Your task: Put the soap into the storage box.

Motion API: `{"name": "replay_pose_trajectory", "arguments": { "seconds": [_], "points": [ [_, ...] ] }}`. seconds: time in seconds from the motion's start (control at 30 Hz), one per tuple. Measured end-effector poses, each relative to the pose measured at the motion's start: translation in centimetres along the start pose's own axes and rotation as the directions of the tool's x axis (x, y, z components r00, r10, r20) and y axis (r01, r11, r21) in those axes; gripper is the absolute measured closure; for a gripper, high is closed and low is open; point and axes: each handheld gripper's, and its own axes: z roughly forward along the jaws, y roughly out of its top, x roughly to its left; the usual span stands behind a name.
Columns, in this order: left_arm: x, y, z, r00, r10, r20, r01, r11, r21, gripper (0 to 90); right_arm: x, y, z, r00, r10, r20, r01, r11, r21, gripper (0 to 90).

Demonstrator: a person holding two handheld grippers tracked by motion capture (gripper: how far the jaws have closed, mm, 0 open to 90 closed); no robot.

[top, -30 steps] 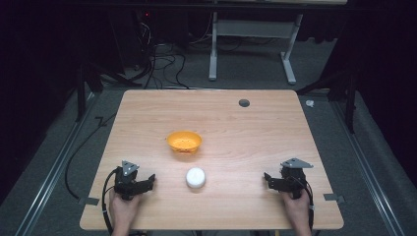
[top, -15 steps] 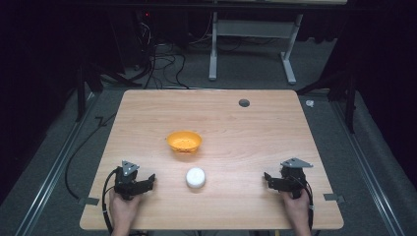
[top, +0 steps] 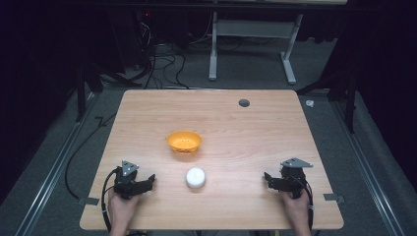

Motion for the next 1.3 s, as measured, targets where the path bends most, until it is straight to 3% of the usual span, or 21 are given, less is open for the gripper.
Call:
{"name": "replay_pose_trajectory", "arguments": {
  "seconds": [0.07,0.23,0.63,0.7,1.1,1.2,1.3],
  "points": [
    [0.1,-0.1,-0.1,0.9998,-0.015,-0.011,0.015,0.9999,-0.005,23.4,0.0,0.0,0.0,1.0000,0.000,0.001,0.000,1.000,0.000,18.3],
    [0.4,-0.1,-0.2,0.9979,-0.054,-0.036,0.053,0.9985,-0.015,22.1,0.0,0.0,0.0,1.0000,0.002,-0.003,-0.002,1.000,0.000,18.4],
    [0.8,-0.2,-1.7,0.9976,-0.069,-0.003,0.069,0.9964,-0.049,21.6,-0.1,0.0,0.0,1.0000,0.005,-0.003,-0.005,1.000,-0.001,18.4],
    [0.8,-0.1,-2.2,0.9970,-0.073,0.027,0.074,0.9959,-0.052,21.2,-0.1,0.0,0.0,1.0000,0.004,-0.002,-0.004,1.000,0.000,18.4],
    [-0.3,0.8,-3.8,0.9961,-0.045,0.076,0.052,0.9944,-0.092,18.5,-0.1,0.0,0.0,1.0000,0.004,-0.001,-0.004,1.000,0.000,18.4],
    [-1.0,1.3,-3.9,0.9964,-0.013,0.083,0.020,0.9961,-0.086,18.2,-0.1,0.0,0.0,1.0000,0.005,-0.002,-0.005,1.000,0.000,18.3],
    [-1.3,1.6,-4.0,0.9953,-0.004,0.096,0.013,0.9954,-0.095,17.8,-0.1,0.0,0.0,1.0000,0.005,-0.001,-0.005,1.000,0.000,18.3]
  ]
}}
